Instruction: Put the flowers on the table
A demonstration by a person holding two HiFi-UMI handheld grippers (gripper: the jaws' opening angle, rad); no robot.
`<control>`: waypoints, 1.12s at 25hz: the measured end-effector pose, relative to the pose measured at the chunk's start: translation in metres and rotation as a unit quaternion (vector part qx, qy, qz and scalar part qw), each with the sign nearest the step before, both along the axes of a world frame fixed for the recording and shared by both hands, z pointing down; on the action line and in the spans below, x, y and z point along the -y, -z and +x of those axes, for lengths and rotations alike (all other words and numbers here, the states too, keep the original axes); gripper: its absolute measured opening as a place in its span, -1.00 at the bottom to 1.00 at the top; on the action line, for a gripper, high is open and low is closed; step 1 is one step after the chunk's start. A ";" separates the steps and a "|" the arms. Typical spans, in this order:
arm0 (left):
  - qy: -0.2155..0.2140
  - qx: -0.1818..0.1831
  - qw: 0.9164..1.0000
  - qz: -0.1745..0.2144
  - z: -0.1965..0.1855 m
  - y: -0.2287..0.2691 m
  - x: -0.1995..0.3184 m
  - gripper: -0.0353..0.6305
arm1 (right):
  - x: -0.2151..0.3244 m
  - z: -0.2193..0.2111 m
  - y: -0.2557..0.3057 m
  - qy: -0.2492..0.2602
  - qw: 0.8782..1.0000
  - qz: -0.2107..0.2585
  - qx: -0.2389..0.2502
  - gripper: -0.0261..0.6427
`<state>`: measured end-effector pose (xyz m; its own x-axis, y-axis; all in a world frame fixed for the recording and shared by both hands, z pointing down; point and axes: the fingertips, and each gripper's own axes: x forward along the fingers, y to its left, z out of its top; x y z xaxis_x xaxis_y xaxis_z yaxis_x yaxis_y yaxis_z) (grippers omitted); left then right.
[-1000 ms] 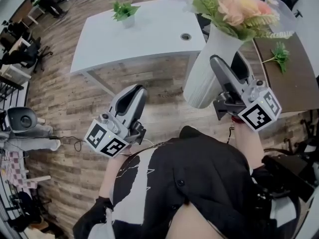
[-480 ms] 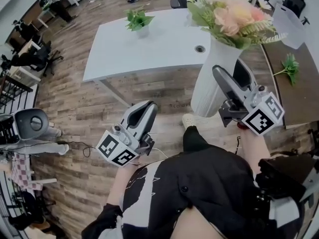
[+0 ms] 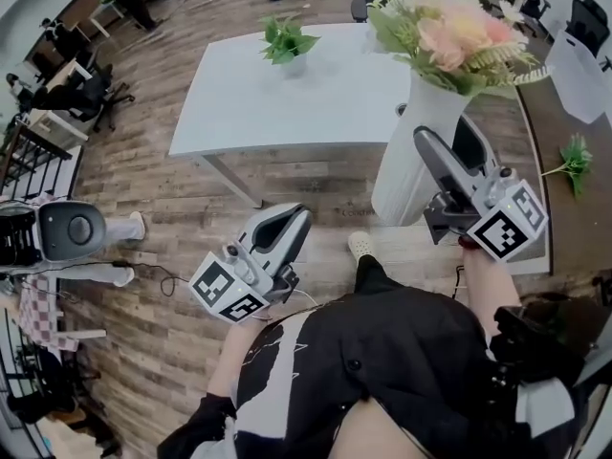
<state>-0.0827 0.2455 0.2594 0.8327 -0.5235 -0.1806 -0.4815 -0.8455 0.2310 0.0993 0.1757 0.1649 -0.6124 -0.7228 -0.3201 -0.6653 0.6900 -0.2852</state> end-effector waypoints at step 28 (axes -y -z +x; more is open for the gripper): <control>0.048 0.001 0.998 0.027 -0.001 0.030 0.229 -0.85 | 0.256 -0.001 0.029 0.043 0.998 0.038 0.000 0.10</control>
